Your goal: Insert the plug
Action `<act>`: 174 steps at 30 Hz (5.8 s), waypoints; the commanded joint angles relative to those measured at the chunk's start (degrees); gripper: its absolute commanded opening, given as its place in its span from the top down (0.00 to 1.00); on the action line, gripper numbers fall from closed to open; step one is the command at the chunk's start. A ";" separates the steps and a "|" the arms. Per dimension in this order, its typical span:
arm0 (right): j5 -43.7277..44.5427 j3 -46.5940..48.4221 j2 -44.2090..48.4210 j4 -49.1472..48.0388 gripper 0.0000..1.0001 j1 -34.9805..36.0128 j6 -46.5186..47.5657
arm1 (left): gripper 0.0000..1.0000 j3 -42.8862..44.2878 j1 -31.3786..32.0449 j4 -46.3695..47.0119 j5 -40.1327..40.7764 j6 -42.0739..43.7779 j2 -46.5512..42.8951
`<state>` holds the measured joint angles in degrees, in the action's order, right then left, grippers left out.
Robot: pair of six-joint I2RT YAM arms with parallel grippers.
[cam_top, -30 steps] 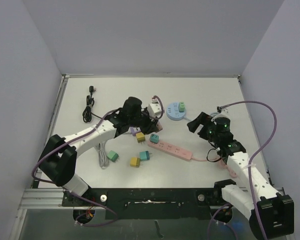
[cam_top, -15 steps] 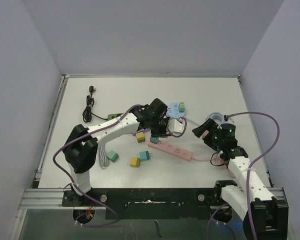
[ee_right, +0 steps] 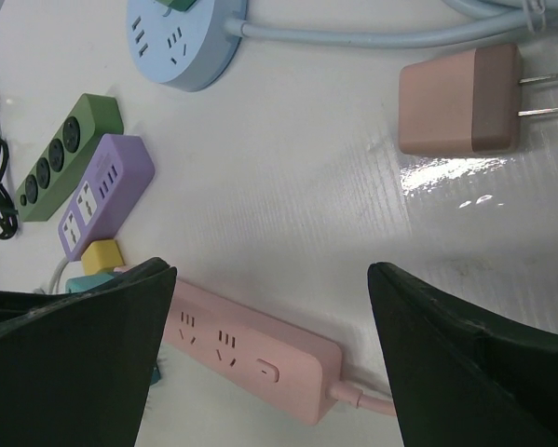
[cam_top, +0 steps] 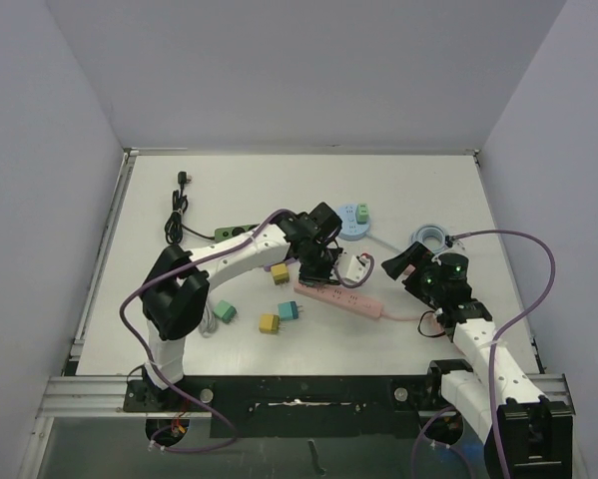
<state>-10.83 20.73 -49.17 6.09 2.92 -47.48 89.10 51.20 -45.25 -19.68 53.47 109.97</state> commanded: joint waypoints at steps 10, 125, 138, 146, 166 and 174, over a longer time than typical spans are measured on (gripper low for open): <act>-0.77 -0.60 -0.70 -5.45 0.13 -0.45 -0.60 | 1.00 9.35 -1.77 -11.49 -5.85 10.53 5.80; 25.16 68.06 -66.63 22.31 0.17 44.17 24.10 | 0.27 -48.39 -46.19 28.26 10.58 -91.22 -54.67; 23.89 68.50 -66.40 22.71 0.26 47.57 19.10 | 0.27 -48.60 -46.19 27.95 11.78 -90.89 -54.75; 23.42 69.24 -69.56 24.12 0.34 47.93 16.74 | 0.27 -49.51 -46.21 28.37 11.75 -91.22 -54.99; 23.93 60.94 -57.79 6.70 0.69 48.53 29.89 | 0.27 -47.23 -46.19 29.85 0.93 -91.52 -53.58; 11.66 41.96 -41.41 -14.60 0.63 46.86 42.55 | 0.27 -44.58 -46.07 36.87 -17.72 -95.80 -53.58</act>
<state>7.97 68.23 -97.82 6.85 50.54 -13.34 40.56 5.23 -16.82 -24.32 -39.09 56.82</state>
